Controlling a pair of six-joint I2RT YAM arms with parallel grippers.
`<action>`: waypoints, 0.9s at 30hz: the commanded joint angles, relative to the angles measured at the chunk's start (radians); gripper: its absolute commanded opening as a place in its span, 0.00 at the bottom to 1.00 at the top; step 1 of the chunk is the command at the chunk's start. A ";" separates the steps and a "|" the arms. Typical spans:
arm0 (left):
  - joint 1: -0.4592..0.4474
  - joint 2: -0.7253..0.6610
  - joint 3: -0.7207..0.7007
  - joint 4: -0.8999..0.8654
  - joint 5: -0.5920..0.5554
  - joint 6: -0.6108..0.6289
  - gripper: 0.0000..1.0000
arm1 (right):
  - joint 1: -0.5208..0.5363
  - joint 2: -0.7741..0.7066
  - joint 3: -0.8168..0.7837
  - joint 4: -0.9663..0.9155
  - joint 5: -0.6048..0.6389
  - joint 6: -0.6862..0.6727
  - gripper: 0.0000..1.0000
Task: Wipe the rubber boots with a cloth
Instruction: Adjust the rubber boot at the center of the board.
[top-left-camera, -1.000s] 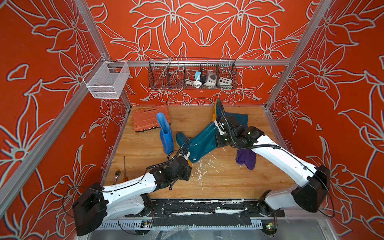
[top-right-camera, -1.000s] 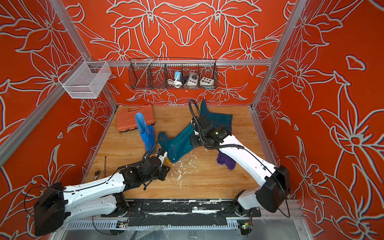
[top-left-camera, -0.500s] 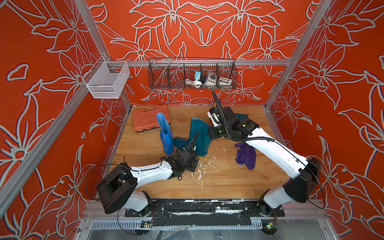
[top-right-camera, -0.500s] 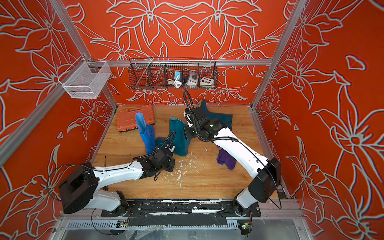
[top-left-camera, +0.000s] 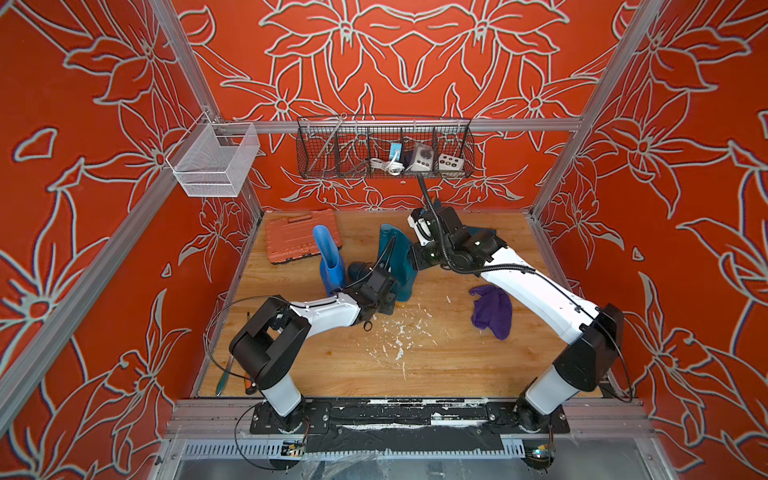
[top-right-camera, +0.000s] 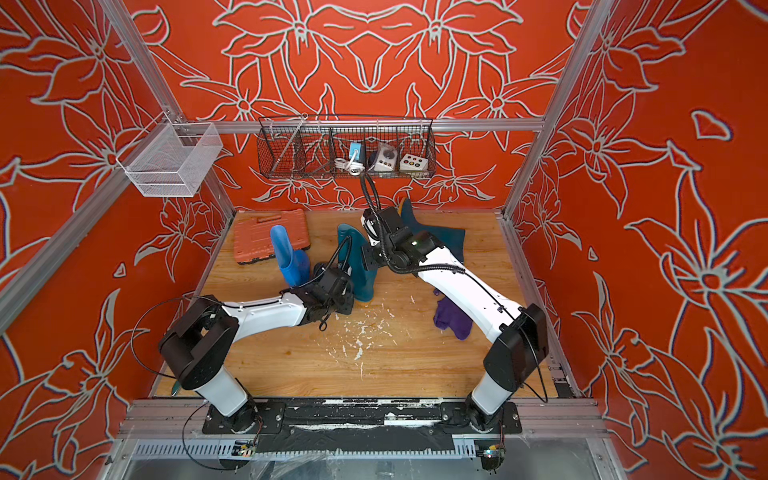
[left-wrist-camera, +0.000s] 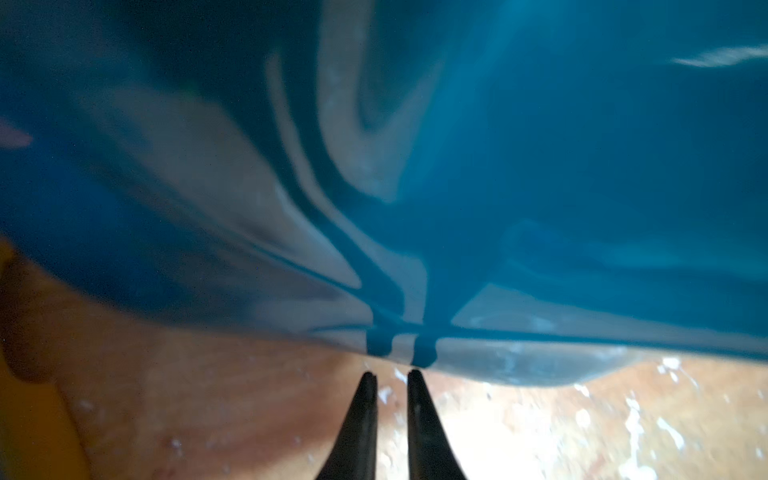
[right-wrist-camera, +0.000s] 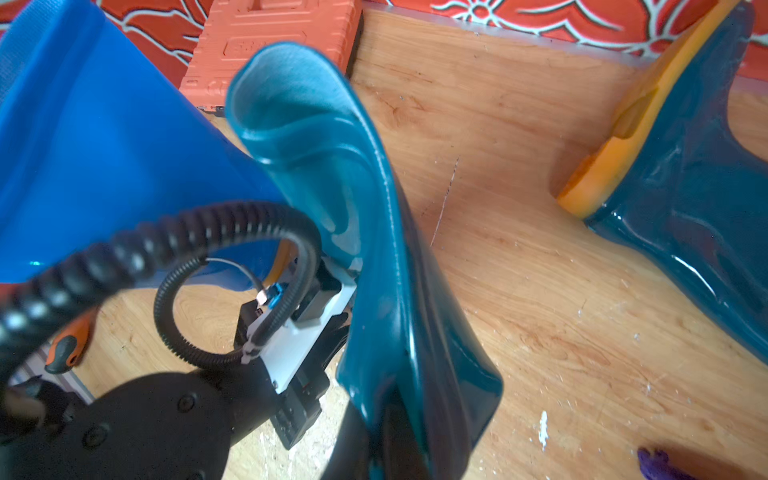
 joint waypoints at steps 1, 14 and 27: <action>0.011 0.038 0.048 -0.002 -0.002 0.034 0.14 | -0.001 0.035 0.053 0.054 -0.029 -0.027 0.00; 0.043 0.026 0.067 -0.041 -0.022 0.027 0.22 | -0.013 0.119 0.124 0.067 -0.056 -0.050 0.02; 0.033 -0.266 -0.118 -0.035 0.032 -0.001 0.32 | -0.016 -0.015 0.084 0.012 0.008 -0.103 0.49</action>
